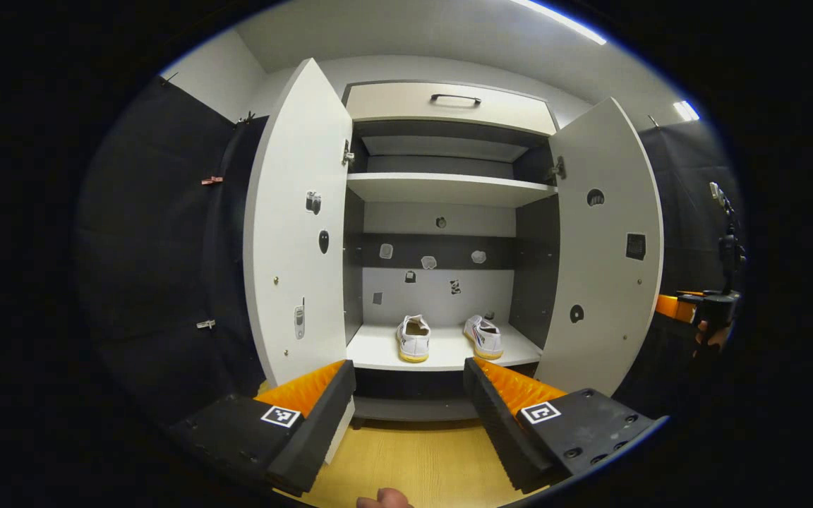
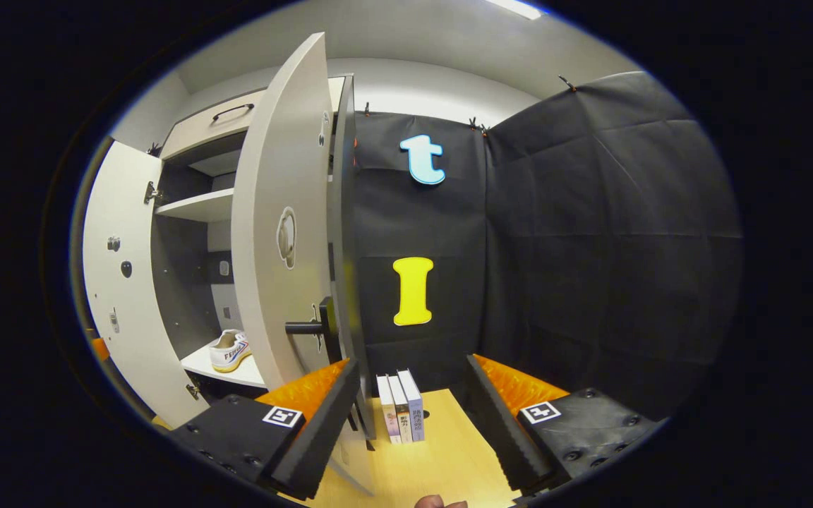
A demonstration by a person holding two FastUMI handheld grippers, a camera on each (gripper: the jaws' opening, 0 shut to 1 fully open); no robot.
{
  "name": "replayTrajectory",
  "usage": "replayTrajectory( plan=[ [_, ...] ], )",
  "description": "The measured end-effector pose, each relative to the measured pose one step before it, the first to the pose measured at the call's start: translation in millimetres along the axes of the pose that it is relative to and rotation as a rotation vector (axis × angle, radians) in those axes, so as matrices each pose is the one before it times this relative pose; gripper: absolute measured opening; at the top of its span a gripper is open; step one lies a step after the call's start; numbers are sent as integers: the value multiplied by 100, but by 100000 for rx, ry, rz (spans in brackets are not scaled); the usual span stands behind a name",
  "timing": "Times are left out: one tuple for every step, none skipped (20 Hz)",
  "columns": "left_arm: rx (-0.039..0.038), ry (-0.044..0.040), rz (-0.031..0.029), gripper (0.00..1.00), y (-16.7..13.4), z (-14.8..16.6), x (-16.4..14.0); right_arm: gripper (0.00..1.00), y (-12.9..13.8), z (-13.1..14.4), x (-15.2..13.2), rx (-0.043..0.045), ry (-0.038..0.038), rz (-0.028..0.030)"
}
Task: Grab one shoe with the right hand and put it into the shoe cabinet, grab the other shoe with the left hand and put it into the shoe cabinet; then close the right door with the right hand and the left door with the left hand.
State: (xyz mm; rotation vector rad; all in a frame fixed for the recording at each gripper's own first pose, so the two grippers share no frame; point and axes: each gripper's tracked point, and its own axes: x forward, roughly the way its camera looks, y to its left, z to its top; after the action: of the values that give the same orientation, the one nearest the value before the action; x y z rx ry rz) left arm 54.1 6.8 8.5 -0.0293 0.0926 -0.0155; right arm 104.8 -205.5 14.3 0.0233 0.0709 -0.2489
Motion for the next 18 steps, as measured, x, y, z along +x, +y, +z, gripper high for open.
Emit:
replayTrajectory(
  plan=[
    [-346,273,85,97,319,-92,-141,100,278,-10,-7,-109,-264,168],
    [-153,111,211,97,492,-61,-55,95,296,56,-107,302,-31,214],
    [252,81,267,97,496,23,-112,95,227,-48,-66,319,265,79],
    [532,165,692,97,657,-51,-189,96,127,-89,-81,396,126,-555],
    [448,-373,798,97,638,174,-99,96,144,-25,-34,14,-37,-713],
    [224,-276,590,97,541,54,-52,95,222,-3,-88,-244,-93,-814],
    [-127,156,691,97,579,-51,-84,95,266,35,-85,-302,-269,-605],
    [-343,29,492,97,574,-42,-198,95,407,-62,-146,-355,23,-51],
    [-474,50,645,97,582,27,-157,95,538,-65,-156,162,98,327],
    [-369,-46,608,97,651,33,-164,95,722,0,-257,405,139,936],
    [-137,5,731,97,657,20,-91,95,832,-66,-241,601,193,1294],
    [130,174,1014,97,673,-123,-109,95,866,-143,-111,640,118,1470],
    [-17,-104,991,97,638,19,-92,95,1046,-143,-211,254,14,1764],
    [-181,-110,944,97,611,28,-127,95,1023,-76,-49,34,-30,1852],
    [-386,-104,910,97,595,37,-109,95,1108,-109,-20,134,-199,1998],
    [-350,37,727,97,586,-57,-27,95,1116,-111,68,205,3,2240],
    [-143,113,927,97,582,-32,-87,95,1159,-97,124,371,31,2546],
    [-71,0,904,97,585,-80,-149,95,1270,-219,249,626,320,2682]
  ],
)
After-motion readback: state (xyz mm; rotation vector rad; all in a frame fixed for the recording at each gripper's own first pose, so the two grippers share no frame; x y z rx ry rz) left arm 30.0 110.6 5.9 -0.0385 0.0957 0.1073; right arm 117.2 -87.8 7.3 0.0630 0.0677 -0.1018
